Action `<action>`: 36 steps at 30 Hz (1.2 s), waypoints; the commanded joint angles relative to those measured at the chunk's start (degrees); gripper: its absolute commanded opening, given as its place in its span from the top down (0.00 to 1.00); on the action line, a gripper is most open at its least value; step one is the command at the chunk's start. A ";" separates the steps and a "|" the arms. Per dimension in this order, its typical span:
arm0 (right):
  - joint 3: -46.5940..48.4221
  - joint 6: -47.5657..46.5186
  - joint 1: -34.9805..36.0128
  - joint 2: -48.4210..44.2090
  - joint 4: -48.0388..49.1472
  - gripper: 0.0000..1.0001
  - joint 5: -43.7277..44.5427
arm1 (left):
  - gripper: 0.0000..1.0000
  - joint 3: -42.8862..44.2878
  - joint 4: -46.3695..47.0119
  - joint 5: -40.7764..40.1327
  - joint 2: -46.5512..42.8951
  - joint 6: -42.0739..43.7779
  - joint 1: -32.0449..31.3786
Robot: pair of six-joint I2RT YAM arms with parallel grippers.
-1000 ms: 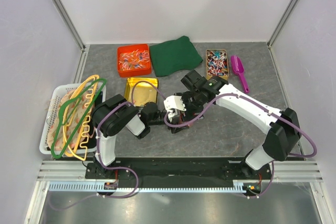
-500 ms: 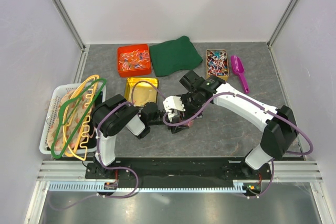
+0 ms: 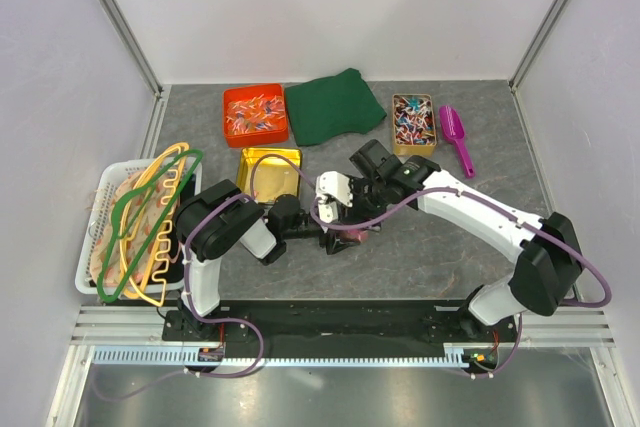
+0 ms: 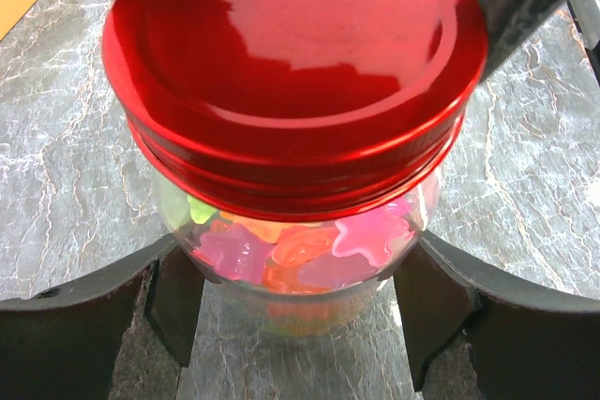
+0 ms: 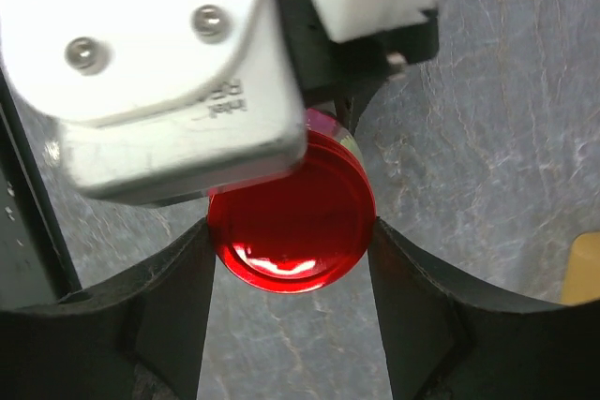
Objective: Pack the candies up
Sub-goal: Screw the bottle lid onto the packing bottle.
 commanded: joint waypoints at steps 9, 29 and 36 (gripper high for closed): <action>-3.48 30.66 3.14 -0.59 13.33 0.52 5.79 | 0.50 0.54 -0.50 -1.56 0.65 2.77 -0.28; -2.16 24.17 2.18 -7.00 8.78 0.02 6.84 | 0.50 0.54 -0.58 -1.65 0.48 2.86 -0.37; -2.34 20.74 -6.60 -11.65 8.95 0.02 5.90 | 0.43 0.54 -1.20 -1.30 0.39 2.95 -0.28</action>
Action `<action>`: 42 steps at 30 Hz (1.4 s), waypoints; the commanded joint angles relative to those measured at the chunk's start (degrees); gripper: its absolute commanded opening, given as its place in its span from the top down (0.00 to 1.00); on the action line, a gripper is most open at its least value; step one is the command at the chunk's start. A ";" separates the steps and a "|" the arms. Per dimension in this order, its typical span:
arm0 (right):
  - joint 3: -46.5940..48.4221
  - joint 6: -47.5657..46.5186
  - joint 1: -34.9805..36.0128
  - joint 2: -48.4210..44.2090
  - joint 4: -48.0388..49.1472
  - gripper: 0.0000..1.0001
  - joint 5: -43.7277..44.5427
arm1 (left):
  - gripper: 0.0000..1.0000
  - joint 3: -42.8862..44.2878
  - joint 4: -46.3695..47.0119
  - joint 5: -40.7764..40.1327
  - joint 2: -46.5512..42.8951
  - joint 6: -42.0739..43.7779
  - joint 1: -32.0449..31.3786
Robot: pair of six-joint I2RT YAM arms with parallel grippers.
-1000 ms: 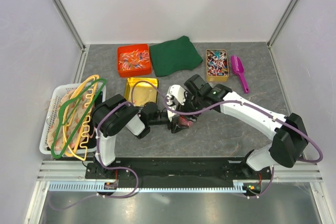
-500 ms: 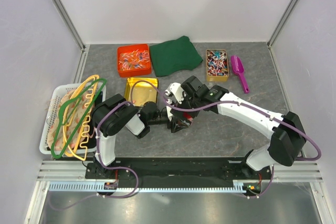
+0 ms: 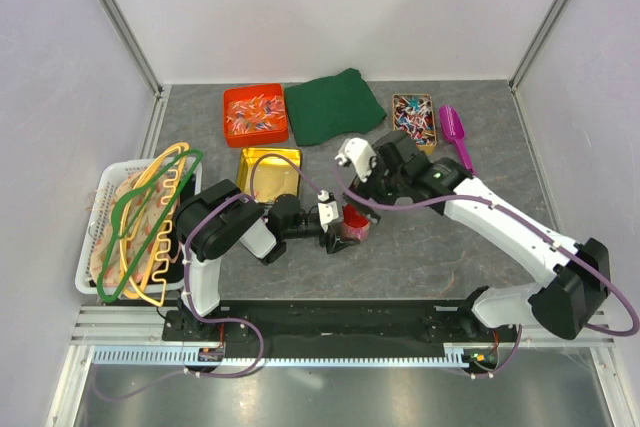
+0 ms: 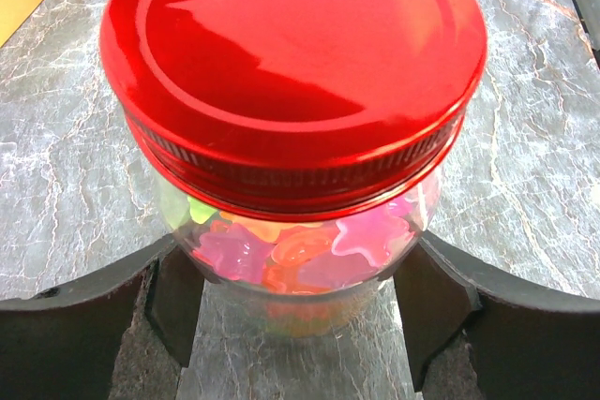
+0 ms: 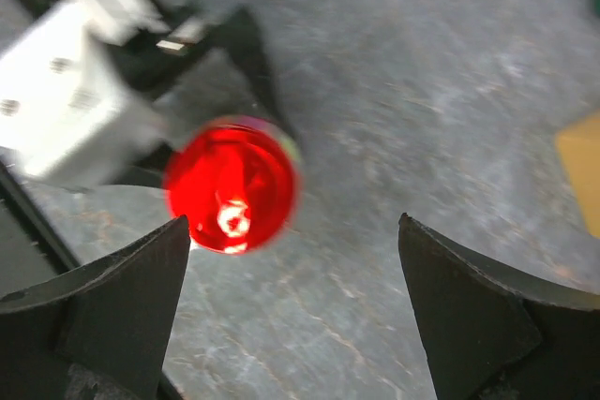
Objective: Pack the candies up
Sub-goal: Screw the bottle lid onto the packing bottle, then reset both arms
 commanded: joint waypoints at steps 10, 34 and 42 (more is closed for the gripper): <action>-2.33 -4.63 -14.20 -10.45 10.63 0.02 4.61 | 0.00 0.96 -3.11 -0.60 0.13 3.02 -0.45; -12.26 -2.26 -19.82 -20.64 24.69 0.02 15.70 | 0.00 23.54 -90.47 -6.91 -39.41 19.54 -0.02; -14.02 1.61 -21.50 -26.44 28.72 0.02 16.58 | 0.00 25.13 -86.81 -14.73 -51.37 10.93 14.55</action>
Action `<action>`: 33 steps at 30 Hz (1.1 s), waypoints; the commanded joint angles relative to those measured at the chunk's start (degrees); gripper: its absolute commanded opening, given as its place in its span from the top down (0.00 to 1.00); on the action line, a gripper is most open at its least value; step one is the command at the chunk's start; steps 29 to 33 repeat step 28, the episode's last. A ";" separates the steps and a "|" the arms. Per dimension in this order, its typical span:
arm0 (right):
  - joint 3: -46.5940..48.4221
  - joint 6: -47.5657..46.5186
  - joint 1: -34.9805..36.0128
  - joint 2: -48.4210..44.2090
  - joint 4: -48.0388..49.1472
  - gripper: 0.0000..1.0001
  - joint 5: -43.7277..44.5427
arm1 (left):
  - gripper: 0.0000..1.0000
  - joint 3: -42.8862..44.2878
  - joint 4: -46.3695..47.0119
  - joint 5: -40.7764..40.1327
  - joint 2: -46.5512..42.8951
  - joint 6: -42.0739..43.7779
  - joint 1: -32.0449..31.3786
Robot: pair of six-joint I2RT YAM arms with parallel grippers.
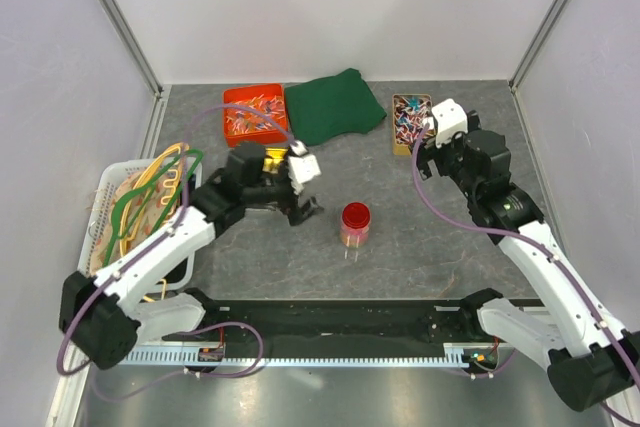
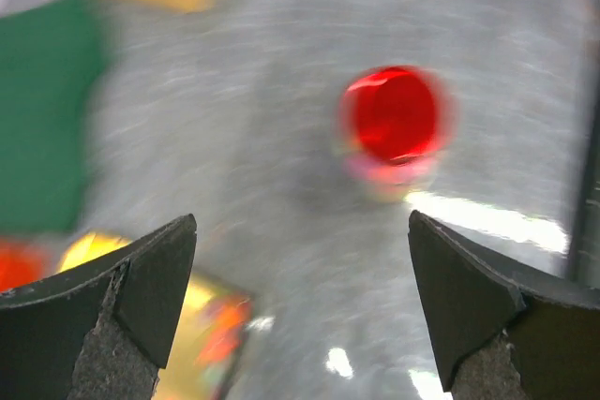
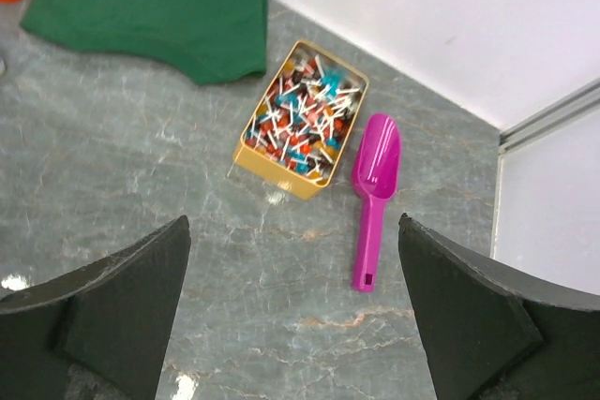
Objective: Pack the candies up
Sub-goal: Reset both arms
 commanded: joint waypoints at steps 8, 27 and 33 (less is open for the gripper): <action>-2.86 4.44 -0.21 -11.58 13.19 0.02 17.64 | 0.00 2.22 10.81 -29.04 -12.68 -10.11 19.21; 0.30 -0.04 -0.21 -14.22 16.45 0.02 15.39 | 0.00 2.31 12.13 -30.90 -17.70 -11.52 23.61; 0.22 -0.13 -0.21 -14.22 16.45 0.02 14.86 | 0.00 2.31 12.13 -30.99 -17.53 -11.43 23.61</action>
